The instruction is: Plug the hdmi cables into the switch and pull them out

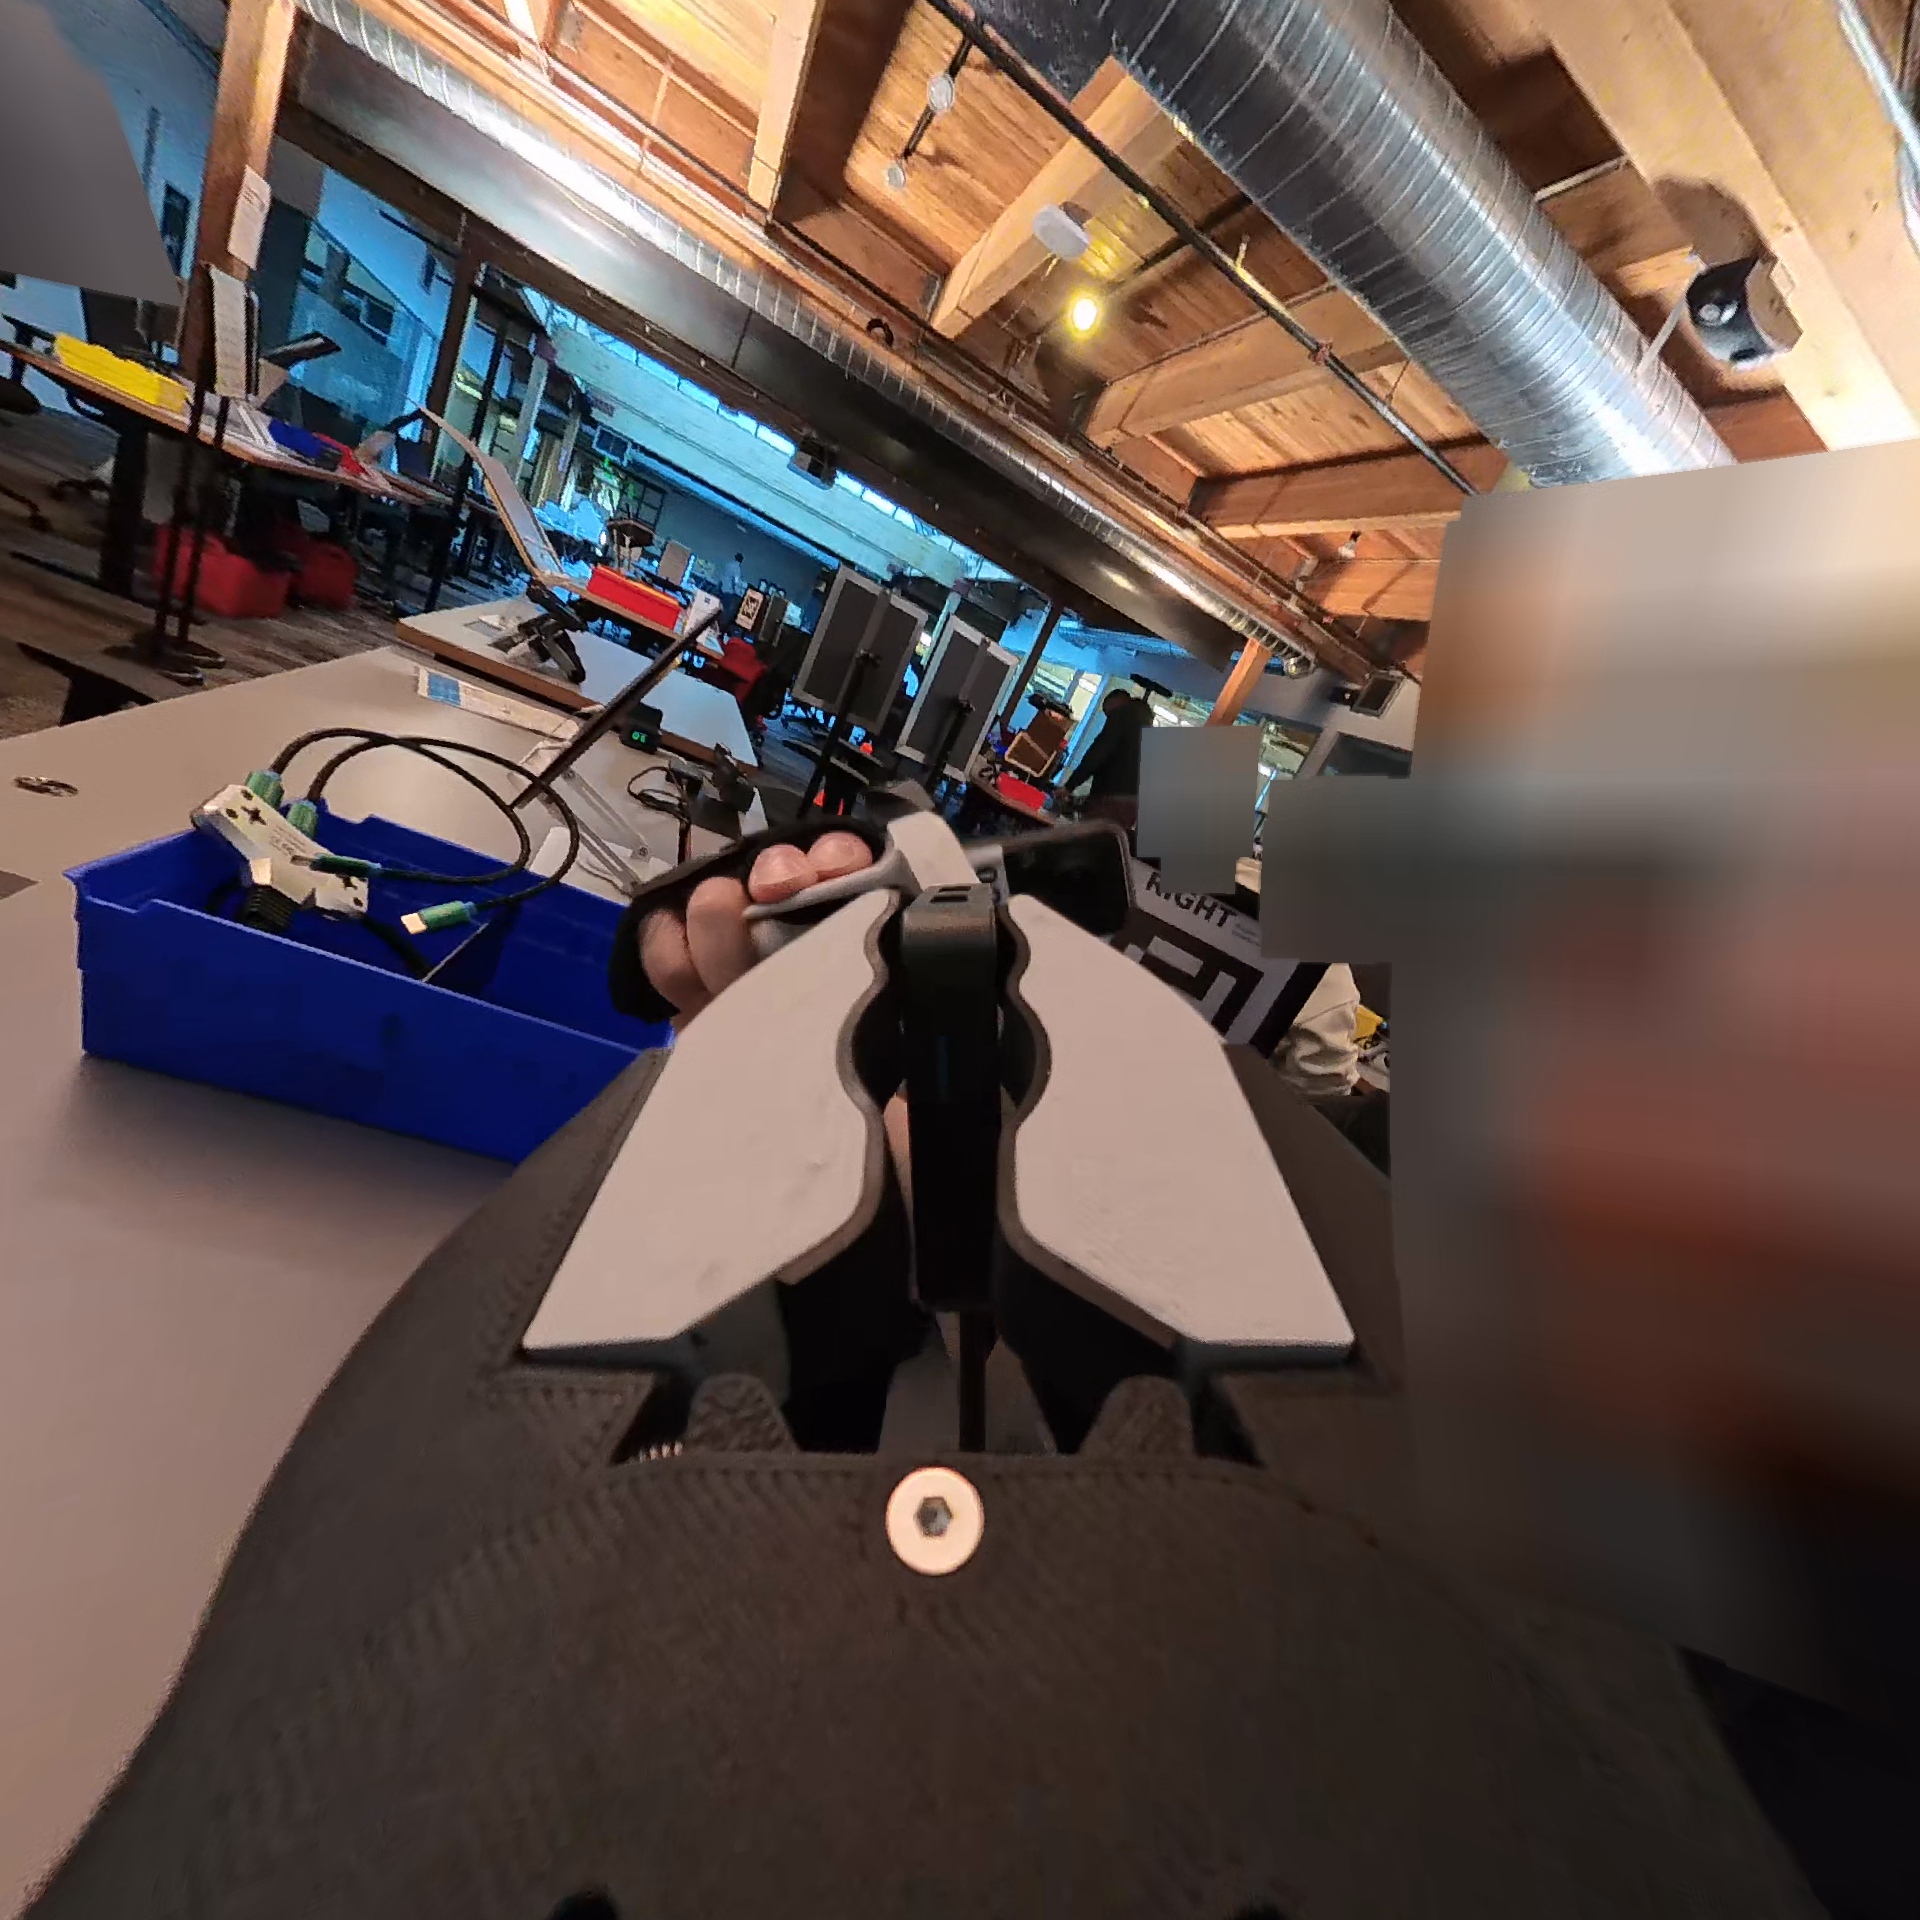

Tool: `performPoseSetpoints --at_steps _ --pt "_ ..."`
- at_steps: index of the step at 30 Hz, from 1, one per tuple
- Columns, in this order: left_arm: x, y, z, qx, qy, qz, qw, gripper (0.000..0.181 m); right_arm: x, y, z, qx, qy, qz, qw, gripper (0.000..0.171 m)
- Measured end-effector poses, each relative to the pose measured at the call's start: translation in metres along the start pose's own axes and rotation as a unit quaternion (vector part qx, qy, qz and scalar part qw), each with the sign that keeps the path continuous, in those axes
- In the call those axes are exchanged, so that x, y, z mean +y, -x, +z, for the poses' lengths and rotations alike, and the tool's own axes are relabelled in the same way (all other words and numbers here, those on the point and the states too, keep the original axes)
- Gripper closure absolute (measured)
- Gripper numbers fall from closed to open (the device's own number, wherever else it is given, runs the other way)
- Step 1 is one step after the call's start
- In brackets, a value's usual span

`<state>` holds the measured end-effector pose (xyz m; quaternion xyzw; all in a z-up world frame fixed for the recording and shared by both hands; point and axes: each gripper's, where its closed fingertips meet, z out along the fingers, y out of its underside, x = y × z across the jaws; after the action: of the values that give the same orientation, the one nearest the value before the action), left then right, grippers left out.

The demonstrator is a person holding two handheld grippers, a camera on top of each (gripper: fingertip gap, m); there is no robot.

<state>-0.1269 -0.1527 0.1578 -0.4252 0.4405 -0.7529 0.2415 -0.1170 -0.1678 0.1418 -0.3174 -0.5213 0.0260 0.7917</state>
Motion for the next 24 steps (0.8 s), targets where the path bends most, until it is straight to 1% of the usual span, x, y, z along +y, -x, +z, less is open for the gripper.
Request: performPoseSetpoints --at_steps 2,4,8,12,14,16,18,19,24 --pt "-0.003 -0.001 0.001 -0.008 -0.006 0.004 1.0 0.168 -0.001 -0.003 0.001 0.005 -0.004 0.01 1.0 0.151" --pt "-0.006 0.001 0.0 -0.032 -0.008 0.019 0.999 0.167 0.001 -0.005 0.002 0.02 0.006 -0.012 1.0 0.151" --pt "-0.01 -0.004 0.005 -0.036 -0.038 0.027 0.998 0.167 -0.004 -0.006 0.001 0.025 -0.014 0.005 1.0 0.15" --pt "-0.001 -0.004 0.003 -0.022 0.007 0.0 1.0 0.168 -0.004 -0.003 -0.001 -0.006 -0.011 0.017 1.0 0.151" --pt "0.001 -0.005 -0.001 -0.017 0.026 -0.007 0.999 0.167 -0.005 -0.004 -0.001 0.001 -0.011 0.007 1.0 0.151" --pt "-0.001 -0.005 -0.006 -0.021 0.02 -0.004 1.0 0.167 -0.004 -0.008 -0.003 0.012 -0.012 0.007 1.0 0.15" --pt "0.004 -0.002 -0.005 -0.029 0.035 0.004 0.999 0.167 -0.005 -0.01 -0.005 0.012 -0.022 0.013 1.0 0.15" --pt "0.008 -0.002 -0.003 -0.027 0.047 0.008 0.998 0.167 -0.005 -0.009 -0.006 0.01 -0.026 0.017 0.999 0.15" --pt "0.013 -0.001 -0.002 -0.016 0.054 0.001 0.998 0.168 -0.003 -0.006 -0.006 0.009 -0.033 0.02 0.999 0.151"
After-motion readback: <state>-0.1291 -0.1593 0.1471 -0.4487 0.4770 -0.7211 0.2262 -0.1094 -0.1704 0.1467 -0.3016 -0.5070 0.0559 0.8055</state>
